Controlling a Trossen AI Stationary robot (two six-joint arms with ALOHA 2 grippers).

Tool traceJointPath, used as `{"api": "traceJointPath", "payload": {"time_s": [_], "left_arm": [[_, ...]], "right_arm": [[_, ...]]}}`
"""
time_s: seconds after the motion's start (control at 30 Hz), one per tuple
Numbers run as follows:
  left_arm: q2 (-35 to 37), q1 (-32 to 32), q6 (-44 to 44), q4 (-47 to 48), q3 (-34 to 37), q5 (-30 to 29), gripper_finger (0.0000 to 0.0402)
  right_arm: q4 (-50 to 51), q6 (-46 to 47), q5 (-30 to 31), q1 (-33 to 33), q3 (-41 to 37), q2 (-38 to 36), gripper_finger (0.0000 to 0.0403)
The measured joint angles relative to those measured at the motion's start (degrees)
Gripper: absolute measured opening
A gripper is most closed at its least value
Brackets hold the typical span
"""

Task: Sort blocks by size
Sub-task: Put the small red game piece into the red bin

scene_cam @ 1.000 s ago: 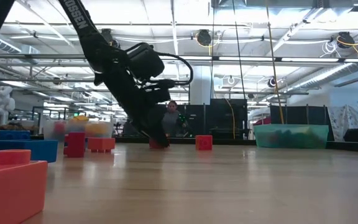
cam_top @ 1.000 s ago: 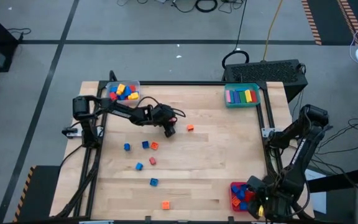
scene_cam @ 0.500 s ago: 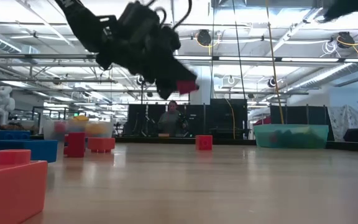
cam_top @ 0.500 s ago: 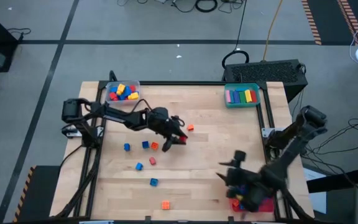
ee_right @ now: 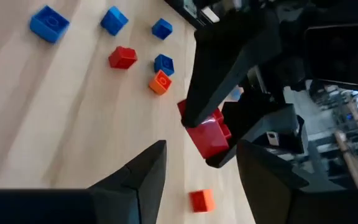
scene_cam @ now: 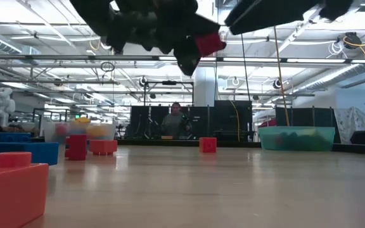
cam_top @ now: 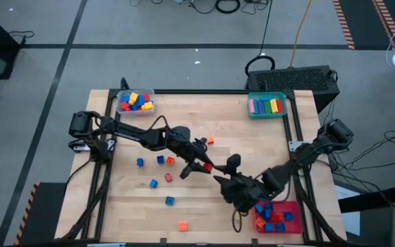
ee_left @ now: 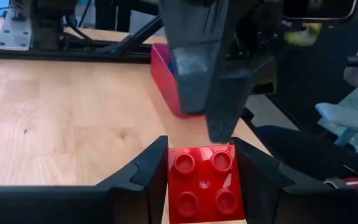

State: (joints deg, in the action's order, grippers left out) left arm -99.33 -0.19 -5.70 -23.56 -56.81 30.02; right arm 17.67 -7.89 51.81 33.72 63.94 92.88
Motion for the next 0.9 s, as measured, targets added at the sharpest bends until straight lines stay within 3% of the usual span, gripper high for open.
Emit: {"api": "traceJointPath", "payload": {"time_s": [0.47,0.57,0.9], "left_arm": [[0.00,-0.50,-2.75,-1.73,-1.13,-0.07,0.0151],[-0.19,-0.76,-2.98,-1.54,-1.42,-0.08,0.0151],[-0.35,-0.58,-6.20,-1.45,-1.47,0.01,0.0164]], "right_arm": [[-6.22,-18.02,-6.26,-5.78,0.00,0.00,0.0180],[-7.21,-20.18,-10.11,-6.91,0.00,0.00,0.0177],[-5.87,-20.59,-11.69,-7.18,0.00,-0.04,0.0073]]}}
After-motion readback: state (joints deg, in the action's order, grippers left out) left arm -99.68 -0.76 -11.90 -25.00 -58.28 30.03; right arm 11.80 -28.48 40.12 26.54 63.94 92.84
